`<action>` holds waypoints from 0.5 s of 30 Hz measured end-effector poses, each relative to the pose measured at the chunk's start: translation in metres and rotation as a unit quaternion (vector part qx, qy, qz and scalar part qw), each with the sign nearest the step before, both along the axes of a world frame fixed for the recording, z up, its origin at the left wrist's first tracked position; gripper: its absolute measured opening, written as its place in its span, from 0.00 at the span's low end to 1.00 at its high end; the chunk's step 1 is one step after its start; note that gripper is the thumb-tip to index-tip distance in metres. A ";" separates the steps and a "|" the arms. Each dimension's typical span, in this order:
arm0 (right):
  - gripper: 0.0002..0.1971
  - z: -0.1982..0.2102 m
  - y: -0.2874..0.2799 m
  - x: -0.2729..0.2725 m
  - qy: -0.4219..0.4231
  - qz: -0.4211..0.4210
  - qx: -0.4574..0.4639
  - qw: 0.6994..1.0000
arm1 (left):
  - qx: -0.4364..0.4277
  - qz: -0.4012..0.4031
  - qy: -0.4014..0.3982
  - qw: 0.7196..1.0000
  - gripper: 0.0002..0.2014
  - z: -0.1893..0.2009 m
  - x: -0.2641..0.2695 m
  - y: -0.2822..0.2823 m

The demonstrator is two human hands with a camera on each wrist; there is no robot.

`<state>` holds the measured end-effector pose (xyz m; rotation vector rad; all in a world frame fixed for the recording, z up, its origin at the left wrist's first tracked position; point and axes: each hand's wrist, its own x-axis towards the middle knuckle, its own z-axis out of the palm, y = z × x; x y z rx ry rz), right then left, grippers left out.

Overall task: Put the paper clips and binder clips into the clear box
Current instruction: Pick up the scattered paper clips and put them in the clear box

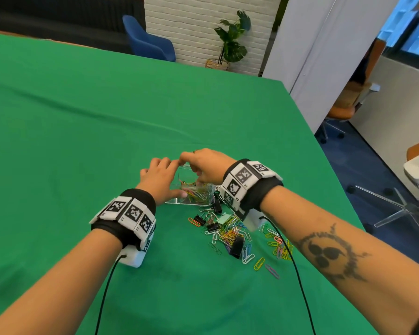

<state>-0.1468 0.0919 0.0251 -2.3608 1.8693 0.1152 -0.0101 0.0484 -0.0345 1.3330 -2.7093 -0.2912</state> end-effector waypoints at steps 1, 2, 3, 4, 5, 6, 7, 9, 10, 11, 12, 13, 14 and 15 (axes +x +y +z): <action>0.25 -0.001 0.001 0.000 -0.011 -0.003 0.000 1.000 | 0.000 0.000 0.000 1.000 0.39 0.000 0.000 0.000; 0.23 -0.003 0.002 0.000 -0.020 -0.004 0.001 1.000 | 0.000 0.001 0.000 1.000 0.38 0.000 0.000 0.000; 0.20 -0.004 0.003 0.000 -0.026 -0.005 0.002 1.000 | 0.000 0.000 -0.002 1.000 0.38 0.001 0.000 0.000; 0.17 -0.004 0.004 0.000 -0.027 -0.007 0.003 1.000 | -0.002 0.000 -0.003 1.000 0.38 0.001 -0.001 0.000; 0.15 -0.004 0.006 0.000 -0.023 -0.012 0.000 1.000 | -0.002 -0.001 -0.004 1.000 0.38 0.001 -0.001 0.000; 0.14 -0.004 0.008 0.000 -0.013 -0.023 -0.010 1.000 | -0.002 -0.001 -0.003 1.000 0.39 0.001 -0.001 0.000; 0.13 -0.004 0.009 -0.001 0.002 -0.040 -0.033 0.999 | -0.002 -0.001 -0.001 1.000 0.39 0.000 -0.001 0.000; 0.12 -0.003 0.014 -0.002 0.042 -0.085 -0.098 0.991 | -0.003 -0.001 0.002 1.000 0.40 0.000 0.000 -0.001; 0.13 -0.003 0.017 -0.002 0.060 -0.110 -0.115 0.985 | -0.004 -0.002 0.003 1.000 0.40 -0.001 0.000 -0.001; 0.14 -0.004 0.018 -0.003 0.077 -0.133 -0.106 0.982 | -0.005 -0.002 0.003 1.000 0.40 -0.001 0.000 -0.001; 0.14 -0.005 0.020 -0.002 0.086 -0.148 -0.079 0.982 | -0.006 -0.003 0.002 1.000 0.40 -0.001 0.000 -0.001; 0.14 -0.007 0.020 -0.001 0.076 -0.154 -0.045 0.984 | -0.007 -0.003 0.002 1.000 0.40 -0.001 0.000 0.000; 0.13 -0.008 0.020 0.000 0.046 -0.152 -0.015 0.987 | -0.008 -0.002 0.001 1.000 0.40 -0.001 0.000 0.000; 0.11 -0.010 0.020 0.002 0.003 -0.145 0.009 0.989 | -0.009 -0.002 0.000 1.000 0.40 -0.001 0.000 0.000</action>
